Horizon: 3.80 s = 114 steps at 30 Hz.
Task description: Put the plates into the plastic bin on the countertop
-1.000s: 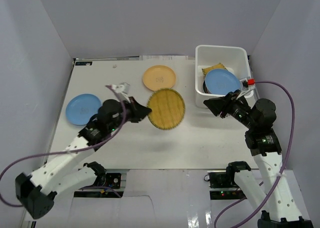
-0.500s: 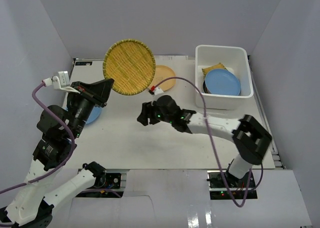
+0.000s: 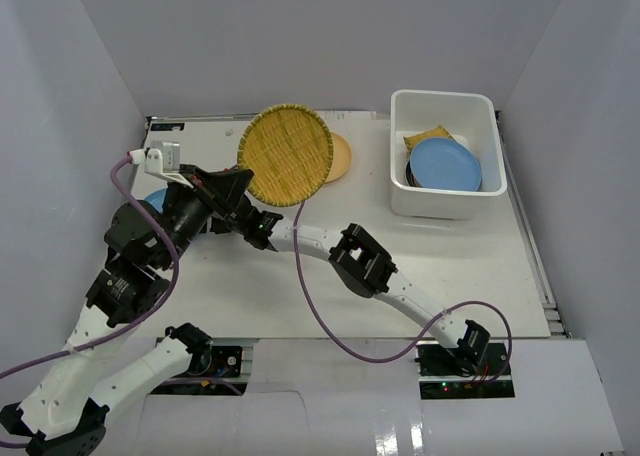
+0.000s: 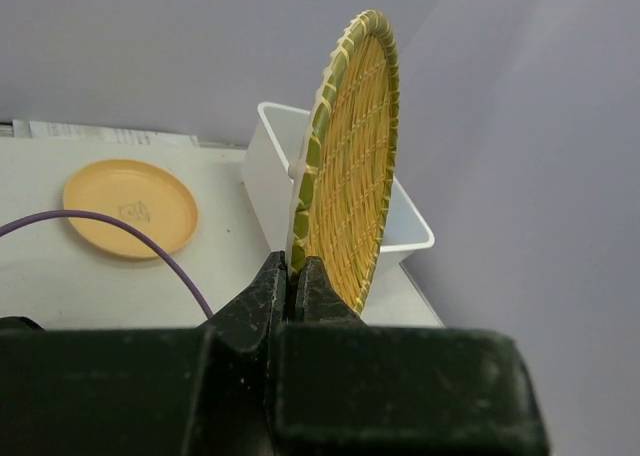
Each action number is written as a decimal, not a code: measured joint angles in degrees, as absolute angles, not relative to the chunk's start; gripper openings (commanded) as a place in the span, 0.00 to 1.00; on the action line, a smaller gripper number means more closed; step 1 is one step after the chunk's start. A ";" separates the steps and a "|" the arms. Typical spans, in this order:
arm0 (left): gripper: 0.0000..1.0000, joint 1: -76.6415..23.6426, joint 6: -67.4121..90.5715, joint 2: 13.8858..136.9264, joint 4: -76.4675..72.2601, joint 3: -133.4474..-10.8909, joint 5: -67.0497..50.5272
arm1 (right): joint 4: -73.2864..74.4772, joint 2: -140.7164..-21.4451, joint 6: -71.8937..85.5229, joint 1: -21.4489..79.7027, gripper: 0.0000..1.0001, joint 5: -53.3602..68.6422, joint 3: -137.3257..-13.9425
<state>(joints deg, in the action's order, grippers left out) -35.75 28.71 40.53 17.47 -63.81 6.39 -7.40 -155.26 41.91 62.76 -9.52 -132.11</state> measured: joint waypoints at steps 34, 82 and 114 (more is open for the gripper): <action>0.00 -35.75 29.89 38.37 16.16 -60.84 4.97 | -26.70 -109.01 40.16 59.53 0.08 -18.63 -70.00; 0.97 -41.58 40.49 133.25 6.76 -125.25 -12.21 | -2.79 -52.53 31.27 -13.87 0.67 12.21 -56.42; 0.00 -13.21 45.47 129.86 1.17 -94.41 -11.88 | -3.55 -57.21 26.55 26.81 0.73 15.77 -46.96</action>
<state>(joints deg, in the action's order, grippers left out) -13.21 45.47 129.86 1.17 -94.41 -11.88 -3.55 -57.21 26.55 26.81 15.77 -46.96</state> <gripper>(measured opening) 0.047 0.692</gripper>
